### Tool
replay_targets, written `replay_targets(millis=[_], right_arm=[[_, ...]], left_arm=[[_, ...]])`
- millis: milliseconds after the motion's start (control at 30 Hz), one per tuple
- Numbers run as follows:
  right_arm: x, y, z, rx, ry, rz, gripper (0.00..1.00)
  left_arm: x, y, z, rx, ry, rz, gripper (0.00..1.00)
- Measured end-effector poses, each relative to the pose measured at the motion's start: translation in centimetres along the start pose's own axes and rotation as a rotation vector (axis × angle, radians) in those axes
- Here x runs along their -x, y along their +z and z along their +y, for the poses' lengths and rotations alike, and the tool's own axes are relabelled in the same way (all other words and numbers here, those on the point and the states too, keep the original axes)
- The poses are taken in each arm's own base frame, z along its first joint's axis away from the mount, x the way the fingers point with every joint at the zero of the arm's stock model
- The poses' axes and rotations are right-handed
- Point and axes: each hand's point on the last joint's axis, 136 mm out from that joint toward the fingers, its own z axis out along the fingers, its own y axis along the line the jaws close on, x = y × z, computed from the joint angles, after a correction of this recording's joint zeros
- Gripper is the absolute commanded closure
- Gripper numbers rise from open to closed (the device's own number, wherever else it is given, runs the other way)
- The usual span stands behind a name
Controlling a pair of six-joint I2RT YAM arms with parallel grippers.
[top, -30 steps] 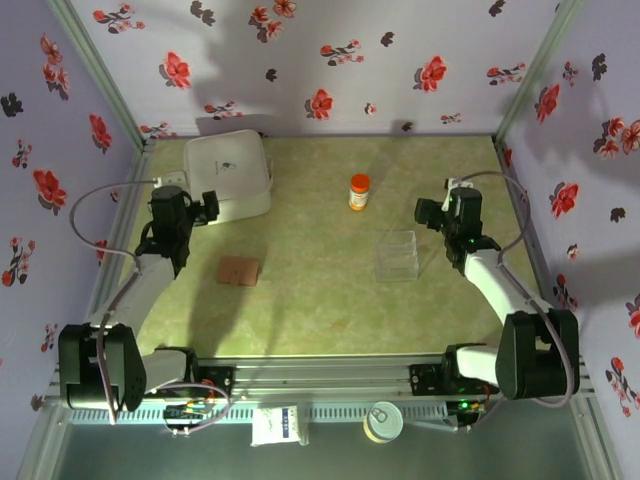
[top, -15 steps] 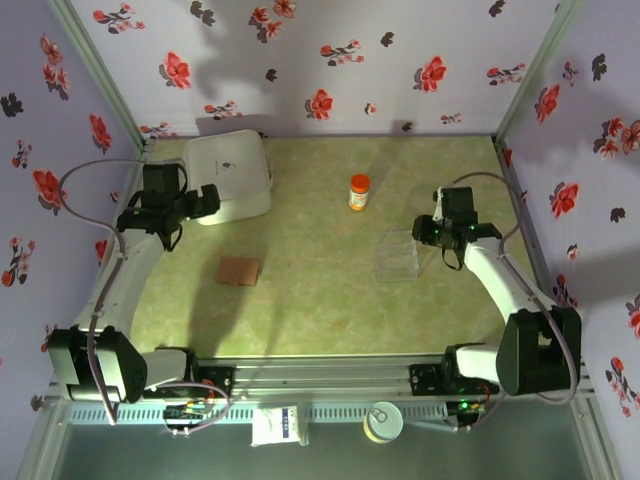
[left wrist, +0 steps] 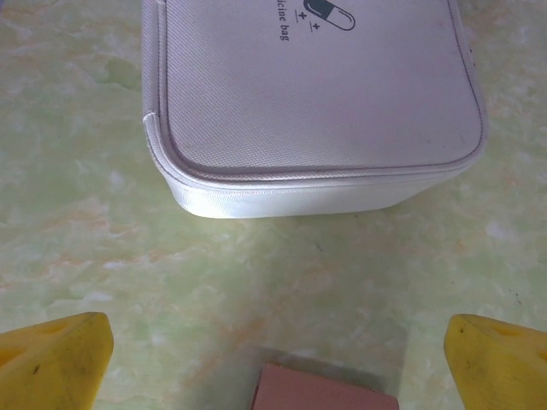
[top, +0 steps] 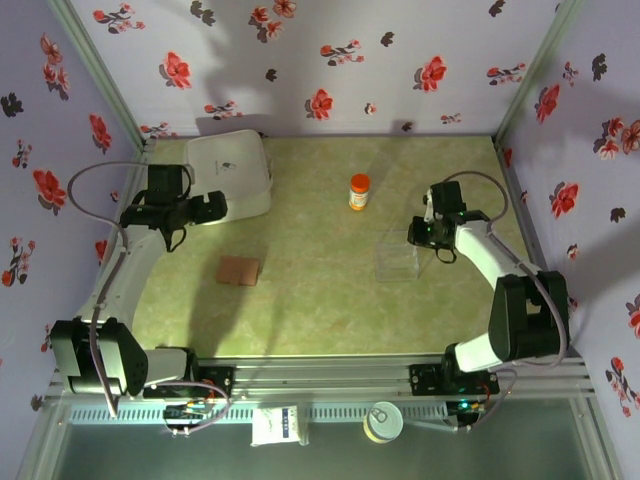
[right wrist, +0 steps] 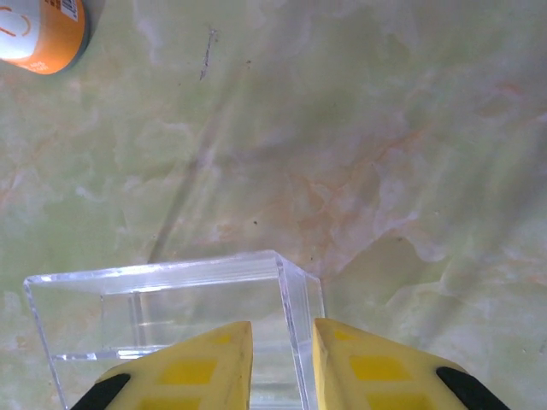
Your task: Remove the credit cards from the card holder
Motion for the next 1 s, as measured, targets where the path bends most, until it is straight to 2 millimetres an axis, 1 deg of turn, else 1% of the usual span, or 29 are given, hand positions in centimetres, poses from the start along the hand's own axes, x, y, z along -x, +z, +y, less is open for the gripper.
replay_targets(millis=[133, 367, 700, 1000], right_arm=[[0.3, 0.7, 0.0, -0.004, 0.001, 0.015, 0.78], [-0.1, 1.8, -0.2, -0.017, 0.001, 0.051, 0.81], [-0.4, 2.0, -0.1, -0.039, -0.024, 0.057, 0.84], [-0.5, 2.1, -0.4, -0.064, -0.038, 0.065, 0.91]], left_arm=[[0.0, 0.0, -0.1, -0.008, -0.01, 0.0, 0.0], [-0.2, 0.1, -0.1, -0.007, -0.026, 0.005, 0.0], [-0.2, 0.1, -0.1, -0.01, -0.05, 0.007, 0.0], [-0.3, 0.2, -0.1, -0.01, -0.06, 0.009, 0.0]])
